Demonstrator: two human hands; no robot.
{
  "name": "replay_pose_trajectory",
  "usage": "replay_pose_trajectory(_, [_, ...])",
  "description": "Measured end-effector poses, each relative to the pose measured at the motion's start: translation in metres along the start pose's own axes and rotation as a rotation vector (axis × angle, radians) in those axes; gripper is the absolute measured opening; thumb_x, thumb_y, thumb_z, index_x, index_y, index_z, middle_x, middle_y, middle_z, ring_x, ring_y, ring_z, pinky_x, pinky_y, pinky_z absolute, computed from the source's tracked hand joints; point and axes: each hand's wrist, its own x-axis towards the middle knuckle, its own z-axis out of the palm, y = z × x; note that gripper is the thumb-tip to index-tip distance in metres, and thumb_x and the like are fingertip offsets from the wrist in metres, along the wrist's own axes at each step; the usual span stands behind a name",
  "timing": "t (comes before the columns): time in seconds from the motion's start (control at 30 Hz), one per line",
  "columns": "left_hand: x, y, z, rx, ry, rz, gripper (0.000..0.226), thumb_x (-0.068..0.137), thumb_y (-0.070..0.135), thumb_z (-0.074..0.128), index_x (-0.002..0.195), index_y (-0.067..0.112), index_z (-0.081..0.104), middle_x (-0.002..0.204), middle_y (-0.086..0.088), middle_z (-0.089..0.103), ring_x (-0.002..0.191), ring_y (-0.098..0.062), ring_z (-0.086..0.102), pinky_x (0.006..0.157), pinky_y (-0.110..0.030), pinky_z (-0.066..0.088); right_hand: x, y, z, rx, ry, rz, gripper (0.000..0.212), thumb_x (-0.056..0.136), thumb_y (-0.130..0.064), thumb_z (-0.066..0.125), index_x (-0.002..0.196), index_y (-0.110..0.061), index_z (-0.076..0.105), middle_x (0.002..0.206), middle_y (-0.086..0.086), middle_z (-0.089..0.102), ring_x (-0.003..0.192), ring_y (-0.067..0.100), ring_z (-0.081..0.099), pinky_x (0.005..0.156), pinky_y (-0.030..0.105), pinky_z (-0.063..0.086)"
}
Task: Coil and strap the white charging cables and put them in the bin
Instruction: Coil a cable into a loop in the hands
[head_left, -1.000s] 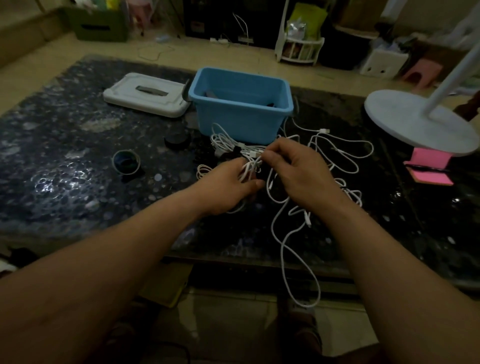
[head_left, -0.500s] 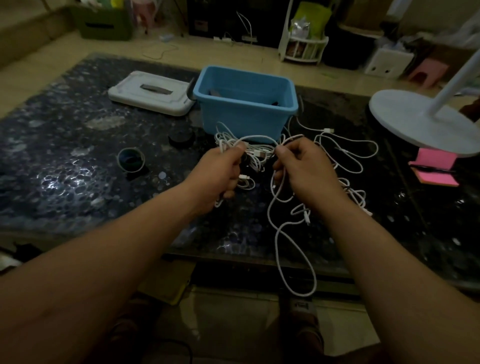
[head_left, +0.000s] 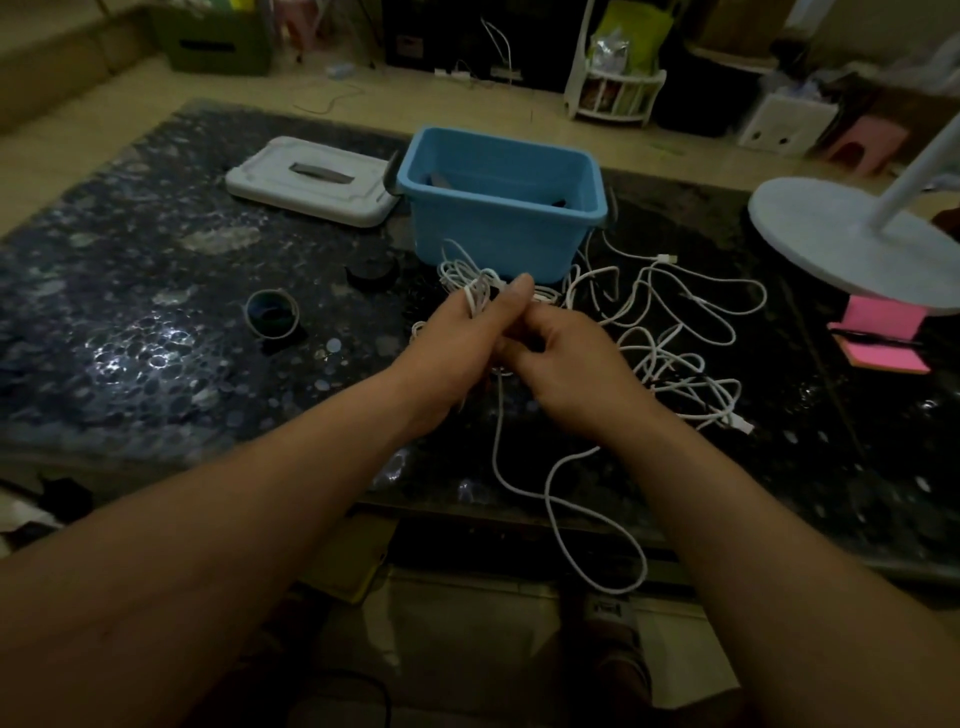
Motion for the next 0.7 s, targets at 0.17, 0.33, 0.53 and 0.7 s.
replay_pose_trajectory(0.17, [0.005,-0.002,-0.002,-0.002,0.258,-0.105,0.038,0.111,0.039,0.045,0.095,0.012,0.064,0.08,-0.003,0.067,0.067,-0.011,0.064,0.062,-0.025,0.055,0.001,0.002,0.013,-0.138,0.147,0.082,0.023,0.098,-0.044,0.071,0.085,-0.026,0.063,0.084,-0.009,0.067,0.077,0.007,0.062,0.063,0.03,0.043])
replay_pose_trajectory(0.33, [0.017,0.015,-0.02,-0.541,0.287,-0.104,0.049,0.112,0.047,0.037,0.078,0.015,0.05,0.06,-0.003,0.046,0.053,-0.019,0.05,0.066,-0.04,0.057,-0.007,0.011,0.026,-0.18,-0.134,0.143,0.023,0.099,-0.049,0.066,0.106,-0.026,0.064,0.099,-0.009,0.071,0.089,0.009,0.066,0.078,0.035,0.055])
replay_pose_trajectory(0.53, [0.025,0.028,-0.059,-0.536,0.227,-0.147,0.044,0.109,0.056,0.038,0.079,0.024,0.045,0.061,0.005,0.025,0.048,-0.01,0.019,0.039,-0.024,0.019,-0.008,0.018,0.023,-0.238,-0.253,0.111,0.031,0.106,-0.042,0.058,0.086,-0.021,0.069,0.076,-0.005,0.075,0.065,0.002,0.065,0.066,0.032,0.052])
replay_pose_trajectory(0.7, [0.02,0.029,-0.073,-0.119,0.128,-0.225,0.04,0.109,0.05,0.045,0.079,0.024,0.042,0.063,0.002,0.023,0.051,-0.013,0.017,0.045,-0.025,0.012,-0.003,0.023,-0.011,-0.225,-0.333,0.199,0.02,0.105,-0.038,0.061,0.096,-0.024,0.071,0.087,-0.006,0.073,0.071,0.004,0.071,0.068,0.027,0.053])
